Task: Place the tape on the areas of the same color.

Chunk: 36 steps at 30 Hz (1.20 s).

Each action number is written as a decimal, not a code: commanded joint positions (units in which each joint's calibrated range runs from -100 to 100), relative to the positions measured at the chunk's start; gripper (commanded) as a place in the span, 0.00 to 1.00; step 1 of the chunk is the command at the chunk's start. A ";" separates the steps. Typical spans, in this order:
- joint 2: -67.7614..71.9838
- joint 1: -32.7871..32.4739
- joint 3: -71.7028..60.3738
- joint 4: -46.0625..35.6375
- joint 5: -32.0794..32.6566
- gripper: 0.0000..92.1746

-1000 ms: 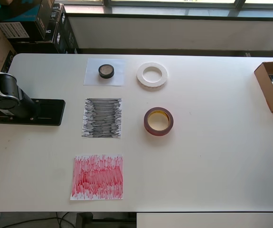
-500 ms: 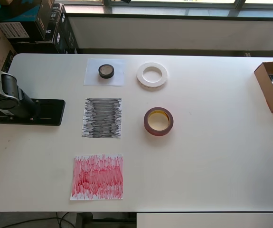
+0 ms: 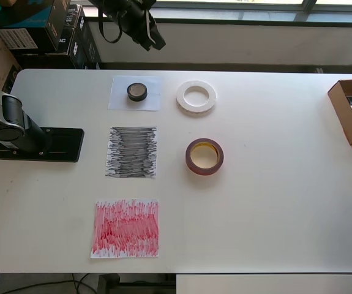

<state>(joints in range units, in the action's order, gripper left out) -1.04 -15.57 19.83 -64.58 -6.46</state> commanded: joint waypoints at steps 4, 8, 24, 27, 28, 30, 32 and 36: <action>-0.37 0.64 23.92 8.87 -0.32 0.01; -0.37 0.40 23.74 9.04 -0.32 0.01; 0.29 0.32 23.83 9.89 -0.32 0.01; 0.66 0.08 23.92 12.35 -0.32 0.02; 0.66 0.00 23.92 13.28 -0.24 0.02; 1.60 -0.07 23.92 14.90 -0.24 0.02; 3.28 -0.15 23.83 16.42 -0.24 0.02; 6.93 -1.65 23.83 17.95 -0.24 0.02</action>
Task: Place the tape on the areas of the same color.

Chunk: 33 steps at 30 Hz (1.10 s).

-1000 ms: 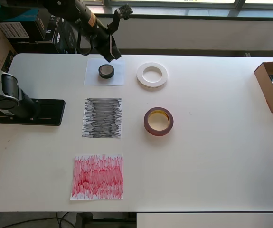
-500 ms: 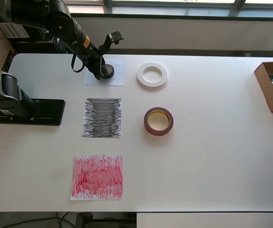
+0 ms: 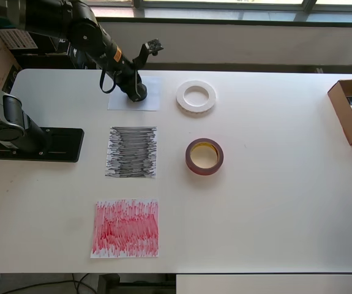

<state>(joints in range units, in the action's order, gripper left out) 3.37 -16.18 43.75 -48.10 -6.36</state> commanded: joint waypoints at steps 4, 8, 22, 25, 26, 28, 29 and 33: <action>4.68 -3.65 -0.18 1.56 -0.34 0.02; 6.17 -6.09 0.09 3.94 -0.26 0.02; 10.38 -5.78 0.27 6.99 -0.26 0.29; 11.04 -5.70 0.27 6.99 -0.26 0.34; 11.32 -5.78 0.36 6.99 -0.34 0.37; 11.79 -6.17 0.36 6.91 -0.67 0.42; 11.88 -6.25 0.36 6.91 -0.59 0.45; 11.97 -6.49 0.36 6.91 -0.42 0.54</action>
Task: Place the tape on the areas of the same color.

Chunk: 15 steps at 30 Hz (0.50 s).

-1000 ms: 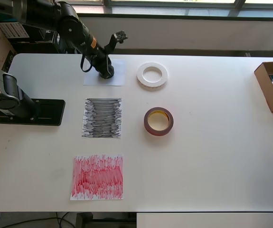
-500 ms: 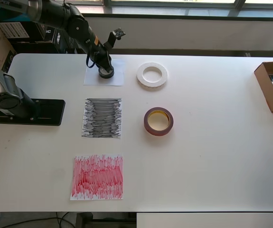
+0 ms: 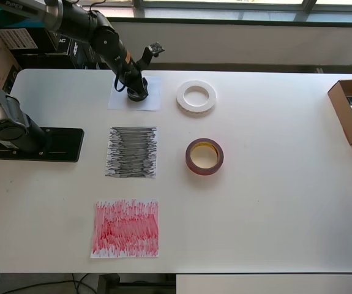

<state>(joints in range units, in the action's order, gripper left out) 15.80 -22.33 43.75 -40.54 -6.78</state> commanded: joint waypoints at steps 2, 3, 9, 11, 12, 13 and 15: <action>-0.45 -0.33 0.36 -0.66 -0.01 0.55; -0.45 -0.57 0.36 -0.66 -0.01 0.55; -0.55 -2.54 0.27 -0.66 0.08 0.55; -0.55 -2.46 0.27 -0.66 0.08 0.55; -0.55 -2.38 0.27 -0.66 0.16 0.55; -0.55 -2.23 0.27 -0.66 0.16 0.55; -0.45 -1.91 0.27 -0.66 0.16 0.55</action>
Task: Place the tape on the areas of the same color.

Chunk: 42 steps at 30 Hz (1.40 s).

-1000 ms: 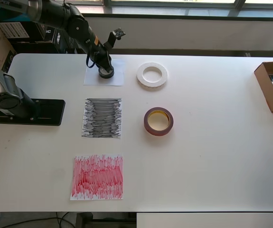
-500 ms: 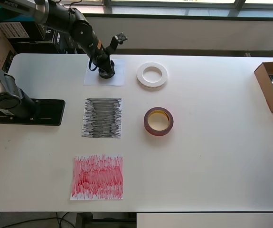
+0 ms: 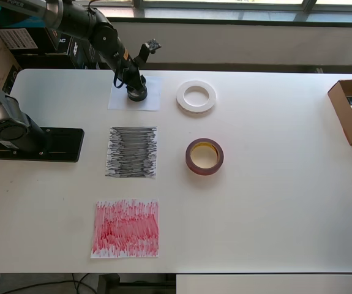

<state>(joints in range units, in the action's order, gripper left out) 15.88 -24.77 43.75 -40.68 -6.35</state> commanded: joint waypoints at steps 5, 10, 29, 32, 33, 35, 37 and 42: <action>-0.54 0.76 0.73 -0.52 0.47 0.55; -0.54 0.76 2.18 -0.52 1.86 0.55; 1.99 0.05 1.64 -0.43 5.62 0.55; 2.83 0.21 1.64 -0.43 5.71 0.55; 2.92 0.29 1.64 -0.43 5.71 0.55; 3.30 0.53 1.64 -0.35 5.79 0.55; 3.67 0.69 1.64 0.84 6.28 0.55; 4.79 0.69 1.64 1.77 7.59 0.55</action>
<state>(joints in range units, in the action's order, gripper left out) 20.34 -23.92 44.96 -39.39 0.74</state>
